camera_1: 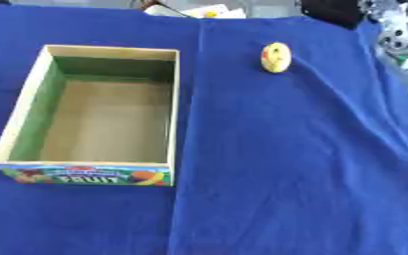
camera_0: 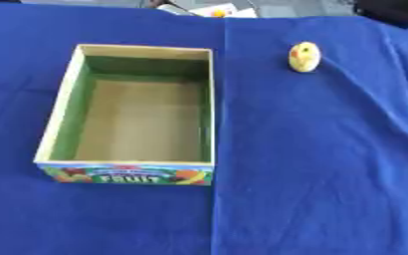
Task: Pick up objects on the table and place them in the box.
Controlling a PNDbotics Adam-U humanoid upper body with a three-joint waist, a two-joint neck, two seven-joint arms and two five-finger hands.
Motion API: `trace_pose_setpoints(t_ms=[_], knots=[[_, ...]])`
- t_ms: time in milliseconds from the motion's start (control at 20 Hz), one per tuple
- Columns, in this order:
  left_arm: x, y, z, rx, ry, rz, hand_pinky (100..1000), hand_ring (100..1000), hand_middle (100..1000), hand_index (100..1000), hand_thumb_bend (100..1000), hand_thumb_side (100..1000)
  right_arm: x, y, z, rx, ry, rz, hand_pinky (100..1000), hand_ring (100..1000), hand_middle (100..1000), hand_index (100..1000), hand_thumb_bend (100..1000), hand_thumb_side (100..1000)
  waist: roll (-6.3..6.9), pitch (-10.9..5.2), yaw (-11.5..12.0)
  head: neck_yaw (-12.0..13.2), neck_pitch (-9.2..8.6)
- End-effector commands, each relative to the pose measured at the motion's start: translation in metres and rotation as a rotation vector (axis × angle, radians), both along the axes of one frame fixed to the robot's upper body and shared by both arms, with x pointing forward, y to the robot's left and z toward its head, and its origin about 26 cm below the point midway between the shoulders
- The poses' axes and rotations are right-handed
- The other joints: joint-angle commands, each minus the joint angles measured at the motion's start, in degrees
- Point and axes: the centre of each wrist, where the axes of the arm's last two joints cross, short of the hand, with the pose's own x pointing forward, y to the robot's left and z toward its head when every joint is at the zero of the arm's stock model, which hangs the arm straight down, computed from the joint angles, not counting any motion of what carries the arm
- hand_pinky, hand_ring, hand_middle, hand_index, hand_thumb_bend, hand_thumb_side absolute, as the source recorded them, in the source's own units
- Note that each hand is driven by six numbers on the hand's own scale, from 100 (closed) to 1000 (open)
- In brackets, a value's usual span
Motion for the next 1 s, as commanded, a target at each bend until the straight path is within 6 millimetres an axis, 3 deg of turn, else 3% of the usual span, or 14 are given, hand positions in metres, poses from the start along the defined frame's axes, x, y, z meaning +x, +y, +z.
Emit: trace_pose_setpoints(t_ms=[50, 450, 650, 750, 1000], knots=[[-0.002, 0.002, 0.006, 0.02, -0.02, -0.006, 579, 823, 845, 822, 100, 1000, 0.011, -0.003, 0.003, -0.021, 0.036, -0.042, 881, 820, 797, 890, 100, 784, 0.06, -1.27, -0.01, 0.02, -0.65], [-0.003, 0.001, 0.006, 0.022, -0.015, -0.008, 578, 823, 845, 821, 100, 1000, 0.041, -0.013, -0.011, -0.063, 0.186, -0.058, 913, 863, 806, 981, 100, 705, -0.05, -1.05, 0.28, 0.38, -0.55], [-0.003, 0.001, 0.005, 0.022, -0.012, -0.008, 578, 823, 845, 821, 100, 1000, 0.055, -0.019, -0.015, -0.074, 0.256, -0.057, 925, 874, 785, 994, 100, 714, -0.08, -0.94, 0.24, 0.53, -0.52], [-0.003, 0.001, 0.005, 0.022, -0.012, -0.008, 578, 823, 846, 820, 100, 1000, 0.061, -0.023, -0.015, -0.078, 0.284, -0.07, 930, 881, 796, 1000, 100, 665, -0.06, -0.89, 0.26, 0.56, -0.51], [-0.003, 0.001, 0.005, 0.022, -0.011, -0.005, 578, 823, 846, 820, 100, 1000, 0.074, -0.037, -0.021, -0.099, 0.377, -0.094, 940, 906, 837, 1000, 128, 777, -0.02, -0.74, 0.3, 0.75, -0.54]])
